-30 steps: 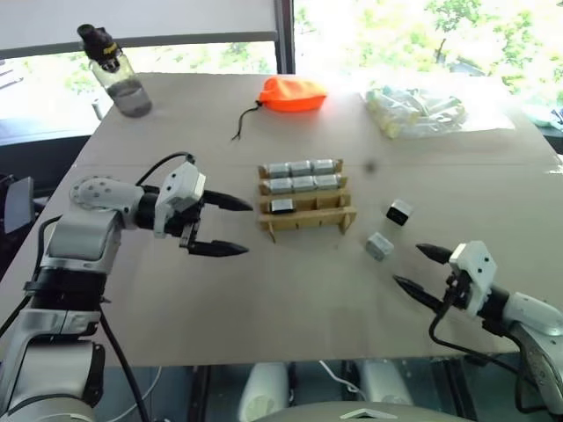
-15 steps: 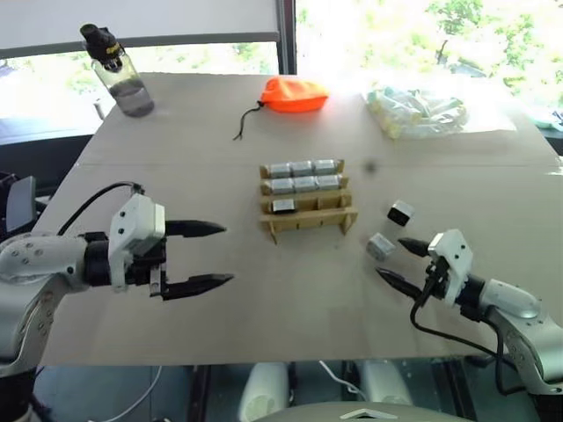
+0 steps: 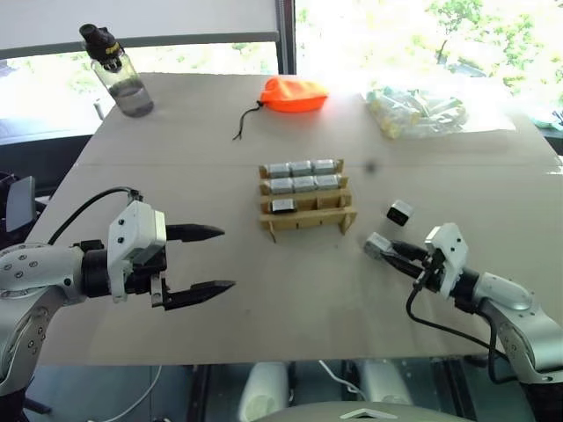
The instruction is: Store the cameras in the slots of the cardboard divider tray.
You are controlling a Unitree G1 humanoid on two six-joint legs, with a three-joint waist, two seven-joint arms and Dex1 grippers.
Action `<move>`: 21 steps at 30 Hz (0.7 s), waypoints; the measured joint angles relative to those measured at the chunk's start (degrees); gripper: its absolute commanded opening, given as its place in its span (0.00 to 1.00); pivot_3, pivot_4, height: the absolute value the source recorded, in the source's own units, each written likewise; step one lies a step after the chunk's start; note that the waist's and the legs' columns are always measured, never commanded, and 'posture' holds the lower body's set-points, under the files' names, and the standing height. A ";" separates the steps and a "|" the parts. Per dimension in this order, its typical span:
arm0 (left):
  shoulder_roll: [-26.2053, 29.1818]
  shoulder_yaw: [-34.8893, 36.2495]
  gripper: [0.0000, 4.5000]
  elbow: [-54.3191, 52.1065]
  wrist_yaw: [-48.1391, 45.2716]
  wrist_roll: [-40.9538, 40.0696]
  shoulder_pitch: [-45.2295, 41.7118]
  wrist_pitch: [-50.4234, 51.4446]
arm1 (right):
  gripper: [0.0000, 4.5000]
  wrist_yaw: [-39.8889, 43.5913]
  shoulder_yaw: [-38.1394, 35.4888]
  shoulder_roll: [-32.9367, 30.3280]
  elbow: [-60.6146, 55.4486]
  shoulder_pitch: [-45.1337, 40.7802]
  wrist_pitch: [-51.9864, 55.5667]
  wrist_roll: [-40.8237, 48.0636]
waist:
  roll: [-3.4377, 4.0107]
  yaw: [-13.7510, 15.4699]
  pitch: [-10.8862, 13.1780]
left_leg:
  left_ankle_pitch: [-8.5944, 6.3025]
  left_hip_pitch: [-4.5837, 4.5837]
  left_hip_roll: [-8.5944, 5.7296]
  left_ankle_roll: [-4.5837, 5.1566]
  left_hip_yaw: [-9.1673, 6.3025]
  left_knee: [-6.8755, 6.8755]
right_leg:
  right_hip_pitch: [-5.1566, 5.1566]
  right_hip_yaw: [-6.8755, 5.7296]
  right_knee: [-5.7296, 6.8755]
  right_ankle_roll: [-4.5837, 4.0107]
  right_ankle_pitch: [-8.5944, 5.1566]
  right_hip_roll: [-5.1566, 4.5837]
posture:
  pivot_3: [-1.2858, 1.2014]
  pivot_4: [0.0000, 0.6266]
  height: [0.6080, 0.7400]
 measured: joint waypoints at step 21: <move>-1.54 1.88 1.00 2.27 5.67 -0.74 -0.03 -0.25 | 0.13 25.24 14.23 -0.18 29.44 -43.91 -11.48 -5.22 | 0.05 -0.15 0.05 | -0.01 -0.17 -0.05 0.01 0.05 -0.09 | -0.13 -0.01 -0.12 -0.02 0.03 -0.03 | 0.52 0.24 1.00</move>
